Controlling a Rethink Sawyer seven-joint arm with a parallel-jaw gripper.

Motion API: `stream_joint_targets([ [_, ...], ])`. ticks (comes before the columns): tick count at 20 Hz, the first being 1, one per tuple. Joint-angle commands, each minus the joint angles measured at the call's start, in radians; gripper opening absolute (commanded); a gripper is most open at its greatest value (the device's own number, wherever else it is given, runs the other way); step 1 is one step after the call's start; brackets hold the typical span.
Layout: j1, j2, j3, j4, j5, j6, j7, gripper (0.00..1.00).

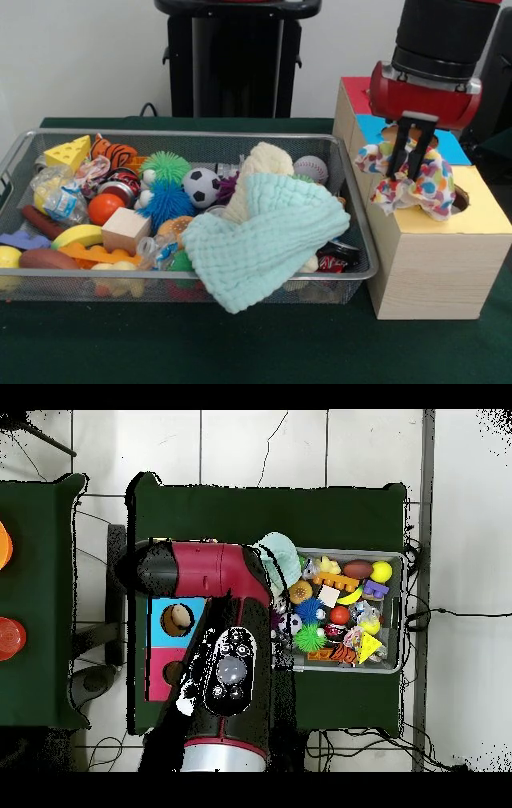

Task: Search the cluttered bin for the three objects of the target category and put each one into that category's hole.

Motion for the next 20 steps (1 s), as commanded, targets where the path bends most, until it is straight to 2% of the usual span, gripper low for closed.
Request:
stream_joint_targets([
  [1, 0.037, 0.063, 0.013, 0.126, 0.012, -0.076, 0.255, 0.0],
  [10, 0.132, 0.043, -0.049, 0.159, 0.044, -0.059, 0.319, 0.0],
  [15, 0.216, 0.038, -0.096, 0.168, 0.084, -0.02, 0.384, 0.0],
  [20, 0.241, 0.049, -0.091, 0.18, 0.128, -0.03, 0.39, 0.0],
])
